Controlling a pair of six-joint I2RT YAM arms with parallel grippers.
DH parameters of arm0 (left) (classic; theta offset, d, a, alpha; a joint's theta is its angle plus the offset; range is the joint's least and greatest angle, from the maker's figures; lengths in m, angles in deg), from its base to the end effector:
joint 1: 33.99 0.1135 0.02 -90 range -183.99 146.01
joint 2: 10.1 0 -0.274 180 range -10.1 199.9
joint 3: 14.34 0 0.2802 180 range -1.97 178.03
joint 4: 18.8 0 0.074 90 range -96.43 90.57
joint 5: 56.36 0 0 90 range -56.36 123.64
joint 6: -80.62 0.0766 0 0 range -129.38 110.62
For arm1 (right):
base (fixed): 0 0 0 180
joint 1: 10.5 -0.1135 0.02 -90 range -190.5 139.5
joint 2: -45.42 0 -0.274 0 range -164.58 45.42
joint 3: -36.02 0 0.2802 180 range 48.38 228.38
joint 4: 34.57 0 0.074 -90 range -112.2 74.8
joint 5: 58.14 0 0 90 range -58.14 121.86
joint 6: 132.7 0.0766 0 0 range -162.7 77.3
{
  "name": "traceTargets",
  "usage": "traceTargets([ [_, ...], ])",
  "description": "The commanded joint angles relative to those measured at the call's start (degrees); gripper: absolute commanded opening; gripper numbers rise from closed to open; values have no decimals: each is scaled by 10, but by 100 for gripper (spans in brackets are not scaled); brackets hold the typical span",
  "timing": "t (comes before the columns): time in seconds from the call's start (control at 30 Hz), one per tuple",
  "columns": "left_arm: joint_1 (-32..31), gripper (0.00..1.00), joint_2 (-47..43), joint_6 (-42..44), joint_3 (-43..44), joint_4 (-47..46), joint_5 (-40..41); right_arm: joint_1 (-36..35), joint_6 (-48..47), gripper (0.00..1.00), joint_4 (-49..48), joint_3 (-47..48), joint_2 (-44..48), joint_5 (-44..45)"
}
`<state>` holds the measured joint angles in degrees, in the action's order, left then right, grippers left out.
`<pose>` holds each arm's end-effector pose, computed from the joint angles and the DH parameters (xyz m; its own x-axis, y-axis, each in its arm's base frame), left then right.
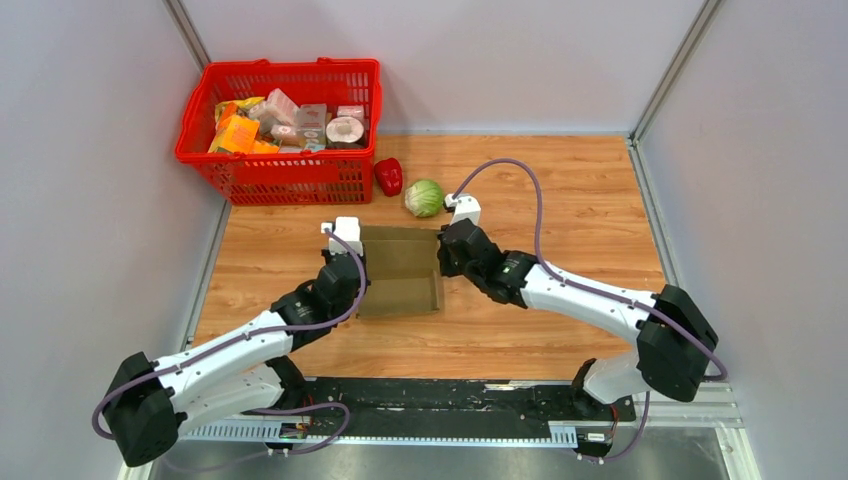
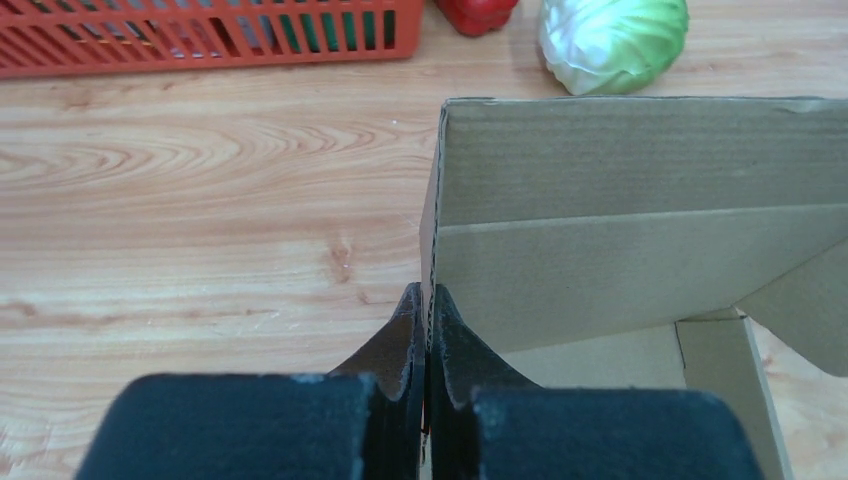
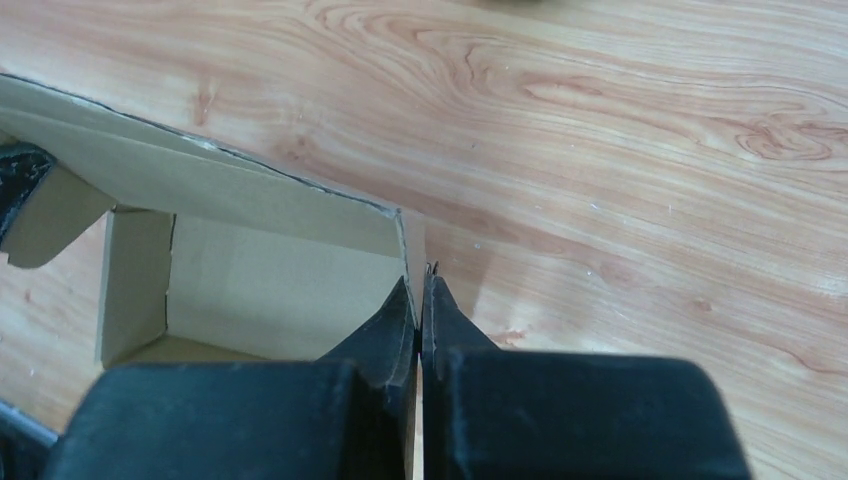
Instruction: Fold the paper box
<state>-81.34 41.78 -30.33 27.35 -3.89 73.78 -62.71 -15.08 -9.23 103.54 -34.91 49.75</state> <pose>0.2034 -0.1480 0.2233 -0.3280 -0.0473 -0.9435 0.0530 0.9963 -0.0684 0.2409 0.2722 0.2307 -0.6154 -0.0737 -0.7848 -0.3597 0.9122 0.1964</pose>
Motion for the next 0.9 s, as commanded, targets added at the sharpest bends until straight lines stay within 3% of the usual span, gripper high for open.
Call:
traceTargets([
  [0.0, 2, 0, 11, -39, 2, -39, 90, -31, 46, 0, -51, 22, -15, 159],
  [0.43, 2, 0, 2, -102, -83, -98, 75, -119, 123, 0, -91, -26, -36, 292],
  [0.87, -16, 2, -96, -143, -176, -106, 66, -218, 172, 0, -160, -102, -47, 448],
])
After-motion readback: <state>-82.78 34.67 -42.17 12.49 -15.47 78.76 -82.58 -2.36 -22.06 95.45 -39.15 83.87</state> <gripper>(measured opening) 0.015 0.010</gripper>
